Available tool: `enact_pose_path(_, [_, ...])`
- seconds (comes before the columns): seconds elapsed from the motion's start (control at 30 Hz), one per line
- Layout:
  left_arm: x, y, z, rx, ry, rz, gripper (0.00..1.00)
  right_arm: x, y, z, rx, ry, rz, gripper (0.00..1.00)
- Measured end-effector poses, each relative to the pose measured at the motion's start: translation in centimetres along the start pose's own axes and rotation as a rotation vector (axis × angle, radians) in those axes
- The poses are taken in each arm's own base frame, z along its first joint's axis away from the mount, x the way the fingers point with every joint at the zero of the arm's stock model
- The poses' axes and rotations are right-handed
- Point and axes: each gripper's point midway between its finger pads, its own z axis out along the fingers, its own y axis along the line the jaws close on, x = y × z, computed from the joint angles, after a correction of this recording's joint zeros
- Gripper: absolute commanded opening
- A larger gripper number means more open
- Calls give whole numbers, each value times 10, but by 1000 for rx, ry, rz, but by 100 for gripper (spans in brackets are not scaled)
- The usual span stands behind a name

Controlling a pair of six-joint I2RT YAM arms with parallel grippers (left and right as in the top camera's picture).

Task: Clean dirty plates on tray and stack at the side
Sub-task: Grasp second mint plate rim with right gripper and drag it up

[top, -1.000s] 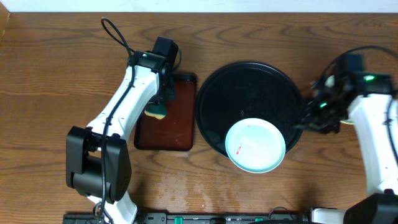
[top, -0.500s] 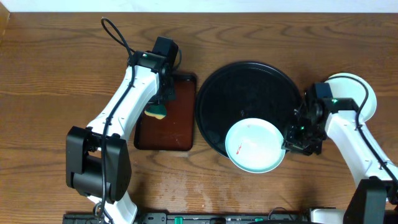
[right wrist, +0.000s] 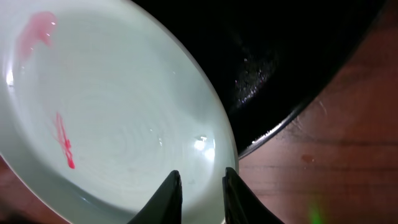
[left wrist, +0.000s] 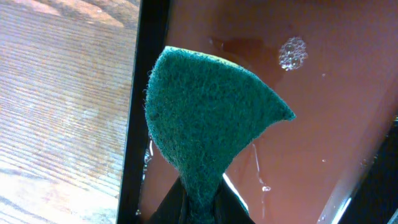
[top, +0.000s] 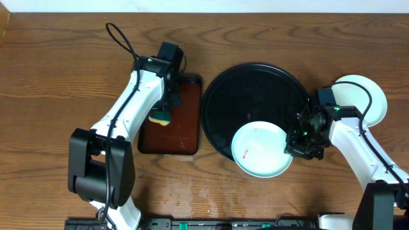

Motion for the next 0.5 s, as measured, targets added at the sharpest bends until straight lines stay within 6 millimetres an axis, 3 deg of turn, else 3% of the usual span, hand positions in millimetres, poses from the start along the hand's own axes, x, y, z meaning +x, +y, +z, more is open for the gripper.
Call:
enact_pose_path(0.2, [-3, -2, 3, 8, -17, -4, 8, 4, -2, 1, 9, 16, 15, 33])
enact_pose_path(0.5, [-5, -3, 3, 12, -25, -5, 8, 11, -2, 0, 7, 43, 21, 33])
